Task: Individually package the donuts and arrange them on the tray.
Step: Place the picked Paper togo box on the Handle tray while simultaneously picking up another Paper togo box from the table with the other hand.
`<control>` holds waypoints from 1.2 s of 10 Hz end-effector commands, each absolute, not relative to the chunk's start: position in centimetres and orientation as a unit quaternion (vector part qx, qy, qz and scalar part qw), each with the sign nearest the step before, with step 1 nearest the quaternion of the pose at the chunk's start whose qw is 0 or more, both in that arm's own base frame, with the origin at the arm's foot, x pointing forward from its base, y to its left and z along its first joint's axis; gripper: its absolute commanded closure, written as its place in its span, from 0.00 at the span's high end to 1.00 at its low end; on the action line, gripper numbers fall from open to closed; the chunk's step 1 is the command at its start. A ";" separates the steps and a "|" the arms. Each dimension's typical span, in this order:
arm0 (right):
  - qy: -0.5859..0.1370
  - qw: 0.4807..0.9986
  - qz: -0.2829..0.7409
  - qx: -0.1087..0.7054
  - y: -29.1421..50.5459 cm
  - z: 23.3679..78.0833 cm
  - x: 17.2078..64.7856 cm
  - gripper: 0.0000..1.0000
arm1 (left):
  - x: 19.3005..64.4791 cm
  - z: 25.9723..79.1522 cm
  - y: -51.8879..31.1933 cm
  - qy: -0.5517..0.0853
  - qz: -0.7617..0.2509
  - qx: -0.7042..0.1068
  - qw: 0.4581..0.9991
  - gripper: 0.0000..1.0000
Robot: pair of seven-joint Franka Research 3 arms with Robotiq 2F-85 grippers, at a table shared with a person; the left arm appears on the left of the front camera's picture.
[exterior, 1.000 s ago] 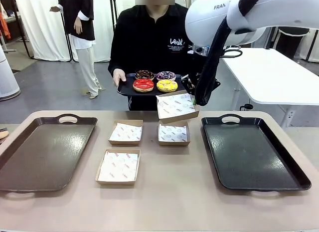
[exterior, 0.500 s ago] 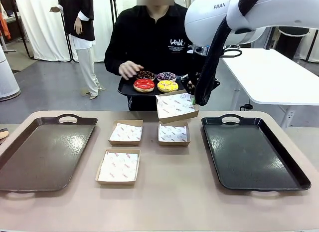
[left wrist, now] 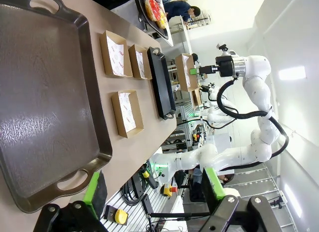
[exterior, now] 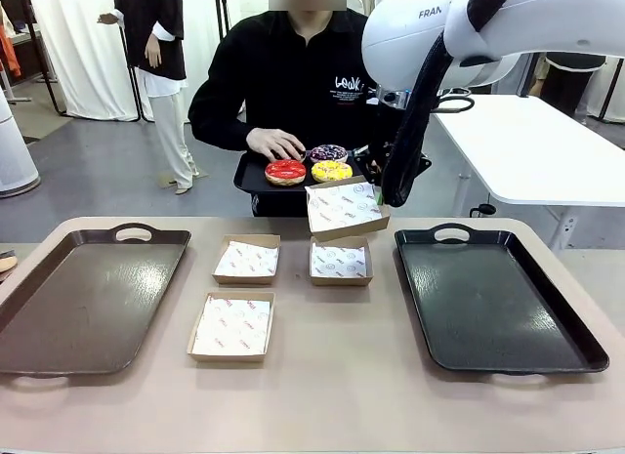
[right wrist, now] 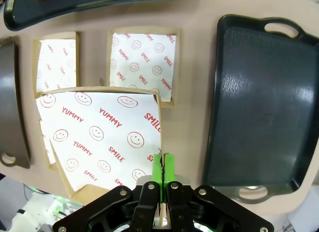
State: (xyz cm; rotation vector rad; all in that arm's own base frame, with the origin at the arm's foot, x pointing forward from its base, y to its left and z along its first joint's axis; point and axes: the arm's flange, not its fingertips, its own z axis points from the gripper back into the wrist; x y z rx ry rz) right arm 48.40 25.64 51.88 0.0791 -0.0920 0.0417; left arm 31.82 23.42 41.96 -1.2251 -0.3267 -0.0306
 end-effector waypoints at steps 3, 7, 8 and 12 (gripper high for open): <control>-0.044 0.998 0.015 0.041 25.4 51.9 48.0 0.00 | 31.8 42.1 23.5 -0.159 -0.014 -0.576 0.802 1.00; -0.044 0.998 0.015 0.041 25.4 51.9 48.0 0.00 | 31.8 42.1 23.5 -0.159 -0.014 -0.576 0.802 1.00; -0.044 0.998 0.015 0.041 25.4 51.9 48.0 0.00 | 31.8 42.1 23.5 -0.159 -0.014 -0.576 0.802 1.00; -0.044 0.998 0.015 0.041 25.4 51.9 48.0 0.00 | 31.8 42.1 23.5 -0.159 -0.014 -0.576 0.802 1.00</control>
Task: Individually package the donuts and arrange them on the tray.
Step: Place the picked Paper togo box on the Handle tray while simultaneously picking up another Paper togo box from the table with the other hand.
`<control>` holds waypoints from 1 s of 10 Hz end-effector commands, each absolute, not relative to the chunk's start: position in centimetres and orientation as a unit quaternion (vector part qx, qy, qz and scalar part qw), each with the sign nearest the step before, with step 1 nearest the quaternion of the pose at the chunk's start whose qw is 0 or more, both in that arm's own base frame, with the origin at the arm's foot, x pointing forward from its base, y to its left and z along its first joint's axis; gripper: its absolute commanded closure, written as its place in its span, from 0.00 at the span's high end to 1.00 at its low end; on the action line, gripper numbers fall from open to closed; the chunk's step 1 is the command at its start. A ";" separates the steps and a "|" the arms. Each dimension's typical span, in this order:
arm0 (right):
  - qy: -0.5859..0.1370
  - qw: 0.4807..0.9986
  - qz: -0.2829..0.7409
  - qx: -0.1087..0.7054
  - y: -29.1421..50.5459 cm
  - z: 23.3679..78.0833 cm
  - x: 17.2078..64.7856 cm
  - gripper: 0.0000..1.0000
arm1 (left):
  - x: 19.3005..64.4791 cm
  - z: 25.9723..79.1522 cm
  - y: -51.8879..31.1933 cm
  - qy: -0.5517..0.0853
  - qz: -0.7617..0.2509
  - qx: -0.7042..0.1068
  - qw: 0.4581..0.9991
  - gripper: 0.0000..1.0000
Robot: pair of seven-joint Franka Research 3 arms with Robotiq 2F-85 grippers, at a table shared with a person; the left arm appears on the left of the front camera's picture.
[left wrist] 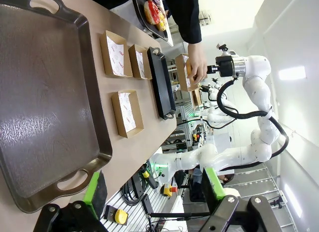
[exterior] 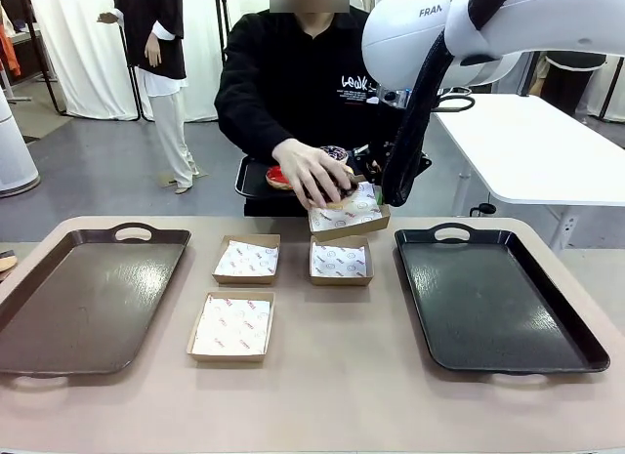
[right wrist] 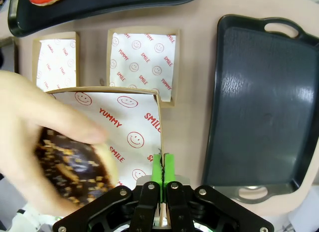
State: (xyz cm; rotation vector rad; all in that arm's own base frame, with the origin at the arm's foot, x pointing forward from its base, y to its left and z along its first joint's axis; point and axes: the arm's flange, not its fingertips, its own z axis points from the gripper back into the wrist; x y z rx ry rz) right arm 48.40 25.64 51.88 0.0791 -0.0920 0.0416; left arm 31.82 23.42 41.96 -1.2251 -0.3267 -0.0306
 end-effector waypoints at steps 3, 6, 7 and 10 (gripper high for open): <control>-0.044 0.998 0.015 0.041 25.4 51.9 48.0 0.00 | 31.8 42.1 23.5 -0.159 -0.014 -0.576 0.802 1.00; -0.041 0.998 0.023 0.048 25.0 52.1 48.3 0.01 | 32.3 41.6 22.8 -0.133 -0.013 -0.561 0.817 1.00; -0.046 0.998 0.020 0.040 25.6 51.9 48.4 0.01 | 32.8 41.6 22.5 -0.123 -0.016 -0.558 0.821 1.00; -0.041 0.998 0.023 0.037 24.7 52.2 48.6 0.01 | 33.5 43.1 19.2 -0.087 -0.033 -0.516 0.851 1.00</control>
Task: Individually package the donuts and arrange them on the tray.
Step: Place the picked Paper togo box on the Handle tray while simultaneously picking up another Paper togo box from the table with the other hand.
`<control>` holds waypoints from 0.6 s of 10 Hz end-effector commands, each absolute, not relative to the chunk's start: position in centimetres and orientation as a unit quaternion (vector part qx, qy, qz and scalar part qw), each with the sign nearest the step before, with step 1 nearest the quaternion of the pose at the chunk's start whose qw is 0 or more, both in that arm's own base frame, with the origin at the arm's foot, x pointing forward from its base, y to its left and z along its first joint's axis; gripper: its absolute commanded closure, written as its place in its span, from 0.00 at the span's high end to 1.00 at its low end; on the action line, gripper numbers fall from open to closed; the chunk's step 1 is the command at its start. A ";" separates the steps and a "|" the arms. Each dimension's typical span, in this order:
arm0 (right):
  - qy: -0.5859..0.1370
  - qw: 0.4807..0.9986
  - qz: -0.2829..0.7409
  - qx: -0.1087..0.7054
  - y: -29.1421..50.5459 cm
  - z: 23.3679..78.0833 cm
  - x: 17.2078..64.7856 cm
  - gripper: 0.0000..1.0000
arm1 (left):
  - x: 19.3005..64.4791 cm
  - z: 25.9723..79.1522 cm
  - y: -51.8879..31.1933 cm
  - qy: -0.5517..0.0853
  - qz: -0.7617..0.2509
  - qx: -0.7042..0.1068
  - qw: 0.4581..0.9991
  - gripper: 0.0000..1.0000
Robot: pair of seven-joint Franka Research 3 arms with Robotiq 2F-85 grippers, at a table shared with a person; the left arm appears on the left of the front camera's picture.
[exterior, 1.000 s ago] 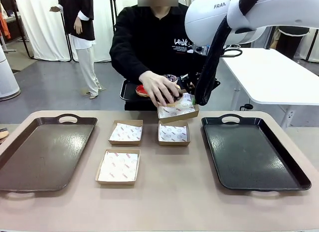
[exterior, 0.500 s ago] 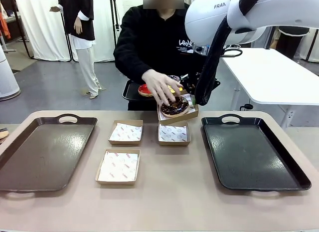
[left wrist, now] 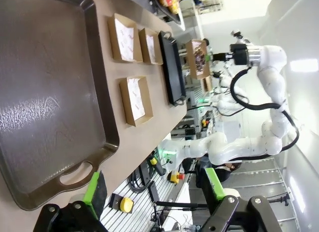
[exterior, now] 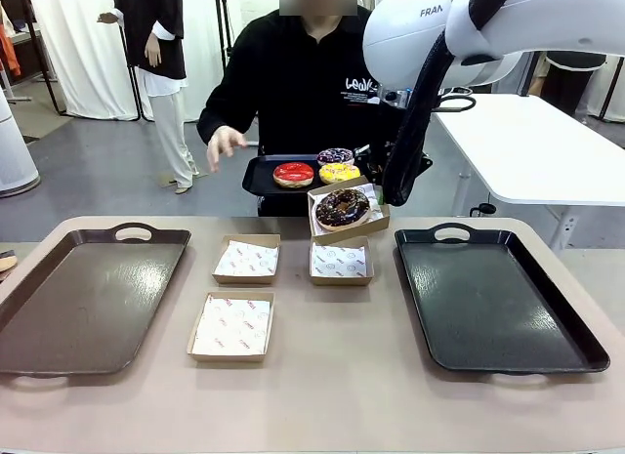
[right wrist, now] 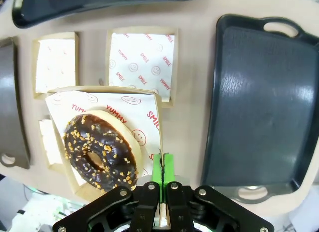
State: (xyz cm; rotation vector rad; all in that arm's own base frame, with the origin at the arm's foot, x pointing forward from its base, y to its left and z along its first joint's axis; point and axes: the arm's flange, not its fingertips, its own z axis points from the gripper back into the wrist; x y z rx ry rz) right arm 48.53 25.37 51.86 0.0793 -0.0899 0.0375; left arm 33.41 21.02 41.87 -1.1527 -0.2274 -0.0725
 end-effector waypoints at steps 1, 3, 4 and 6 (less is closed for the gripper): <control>-0.024 0.998 0.031 0.041 23.7 52.7 48.7 0.01 | 33.9 44.7 16.7 -0.079 -0.049 -0.489 0.867 1.00; -0.002 0.999 0.032 0.037 20.4 54.2 48.5 0.01 | 34.5 48.4 11.1 -0.047 -0.099 -0.420 0.901 1.00; 0.012 0.999 0.032 0.040 17.9 55.0 48.4 0.01 | 35.2 49.7 8.1 -0.019 -0.118 -0.379 0.917 1.00; 0.022 0.998 0.045 0.040 13.5 56.0 48.0 0.01 | 35.5 49.8 3.3 0.019 -0.136 -0.313 0.940 1.00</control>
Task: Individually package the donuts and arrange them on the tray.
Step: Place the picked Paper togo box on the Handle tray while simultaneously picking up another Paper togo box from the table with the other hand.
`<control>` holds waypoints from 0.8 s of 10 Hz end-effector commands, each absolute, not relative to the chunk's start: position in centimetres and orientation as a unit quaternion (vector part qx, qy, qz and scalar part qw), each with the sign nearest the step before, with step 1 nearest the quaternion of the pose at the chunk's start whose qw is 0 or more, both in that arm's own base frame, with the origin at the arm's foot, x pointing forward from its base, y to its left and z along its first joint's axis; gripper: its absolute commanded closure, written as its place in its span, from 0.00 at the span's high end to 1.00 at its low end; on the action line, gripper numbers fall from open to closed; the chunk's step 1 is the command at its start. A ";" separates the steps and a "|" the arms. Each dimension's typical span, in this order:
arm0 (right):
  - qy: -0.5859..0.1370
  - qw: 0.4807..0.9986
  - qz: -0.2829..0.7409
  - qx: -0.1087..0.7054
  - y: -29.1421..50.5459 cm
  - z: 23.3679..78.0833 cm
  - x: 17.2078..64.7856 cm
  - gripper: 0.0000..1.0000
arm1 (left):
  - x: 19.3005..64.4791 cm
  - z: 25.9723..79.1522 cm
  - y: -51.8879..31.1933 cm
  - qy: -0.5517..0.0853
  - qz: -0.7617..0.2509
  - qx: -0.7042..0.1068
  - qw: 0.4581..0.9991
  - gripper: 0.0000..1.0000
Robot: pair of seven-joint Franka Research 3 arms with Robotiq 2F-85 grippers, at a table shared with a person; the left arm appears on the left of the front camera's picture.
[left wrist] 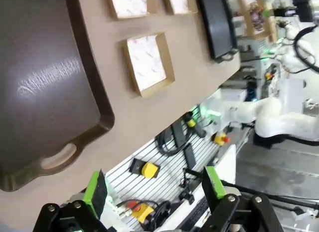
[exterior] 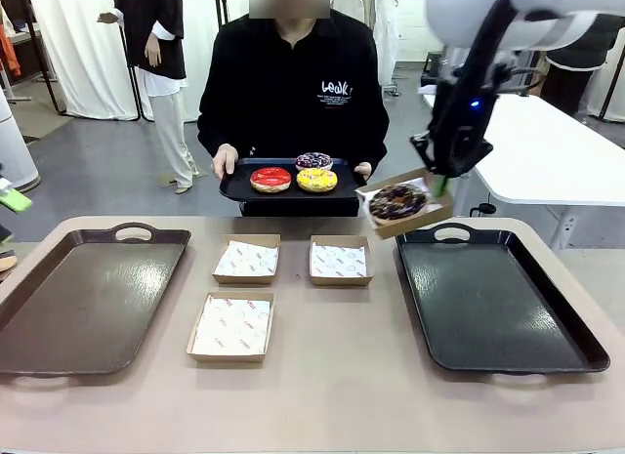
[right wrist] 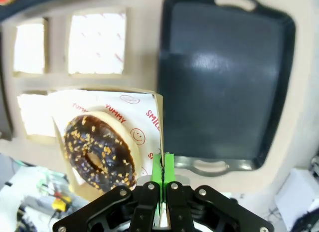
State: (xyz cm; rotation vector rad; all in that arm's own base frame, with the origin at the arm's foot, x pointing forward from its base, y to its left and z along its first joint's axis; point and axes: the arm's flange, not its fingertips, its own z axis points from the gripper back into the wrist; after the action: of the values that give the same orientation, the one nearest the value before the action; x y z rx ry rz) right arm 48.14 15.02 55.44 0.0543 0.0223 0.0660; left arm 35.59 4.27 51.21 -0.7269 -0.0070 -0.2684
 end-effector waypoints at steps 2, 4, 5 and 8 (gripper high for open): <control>0.011 0.997 0.062 0.043 9.7 55.9 48.3 0.01 | 36.0 47.8 -0.9 0.037 -0.154 -0.234 0.959 1.00; -0.006 0.997 0.060 0.057 6.2 54.6 48.7 0.01 | 37.4 45.3 -5.6 0.037 -0.153 -0.162 0.974 1.00; -0.006 0.996 0.057 0.075 4.8 53.4 48.6 0.01 | 37.6 44.7 -8.0 0.014 -0.147 -0.135 0.980 1.00; 0.010 0.996 0.037 0.085 2.6 50.3 48.1 0.01 | 38.5 43.8 -13.3 -0.057 -0.135 -0.096 0.984 1.00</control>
State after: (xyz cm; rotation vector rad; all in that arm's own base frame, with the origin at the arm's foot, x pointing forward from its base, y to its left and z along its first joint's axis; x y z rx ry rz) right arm 48.88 2.99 50.93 0.1391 0.0322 0.0697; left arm 38.24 -12.53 44.85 -0.2541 -0.0802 -0.3098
